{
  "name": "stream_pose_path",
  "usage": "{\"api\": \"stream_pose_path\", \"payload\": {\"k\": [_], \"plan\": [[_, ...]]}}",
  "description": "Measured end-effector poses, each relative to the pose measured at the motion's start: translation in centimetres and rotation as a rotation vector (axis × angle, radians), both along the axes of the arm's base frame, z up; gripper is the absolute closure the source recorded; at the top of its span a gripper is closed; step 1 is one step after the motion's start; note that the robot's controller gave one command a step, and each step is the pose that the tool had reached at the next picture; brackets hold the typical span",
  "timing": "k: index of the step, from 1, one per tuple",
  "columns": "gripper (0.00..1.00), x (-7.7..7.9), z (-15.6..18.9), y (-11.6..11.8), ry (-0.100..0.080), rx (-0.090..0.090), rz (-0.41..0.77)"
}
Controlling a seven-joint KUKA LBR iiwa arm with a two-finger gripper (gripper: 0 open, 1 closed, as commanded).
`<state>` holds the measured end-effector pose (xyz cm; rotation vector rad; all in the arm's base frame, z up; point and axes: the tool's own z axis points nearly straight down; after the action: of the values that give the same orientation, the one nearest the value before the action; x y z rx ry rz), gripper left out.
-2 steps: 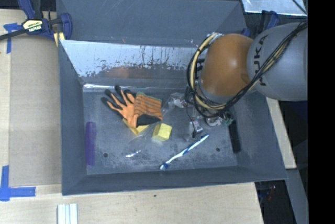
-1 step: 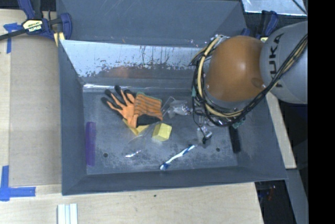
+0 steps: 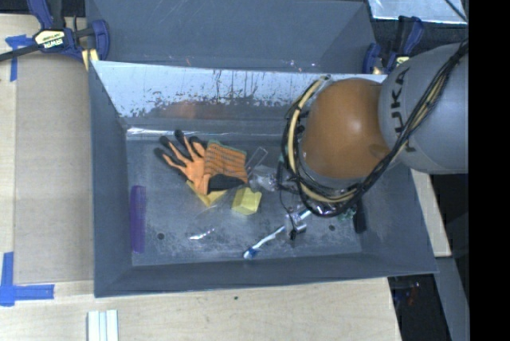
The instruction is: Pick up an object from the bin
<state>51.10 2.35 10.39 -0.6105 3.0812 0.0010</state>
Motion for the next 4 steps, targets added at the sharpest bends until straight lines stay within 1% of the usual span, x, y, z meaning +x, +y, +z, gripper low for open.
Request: {"api": "stream_pose_path", "payload": {"k": [1,2,4], "plan": [[0.0,0.1,-3.2,1.7,-0.02,-0.001,0.062],[1.0,1.5,-2.8,1.7,-0.024,0.003,-0.005],[1.0,1.5,-2.2,1.7,-0.026,0.003,-0.004]]}}
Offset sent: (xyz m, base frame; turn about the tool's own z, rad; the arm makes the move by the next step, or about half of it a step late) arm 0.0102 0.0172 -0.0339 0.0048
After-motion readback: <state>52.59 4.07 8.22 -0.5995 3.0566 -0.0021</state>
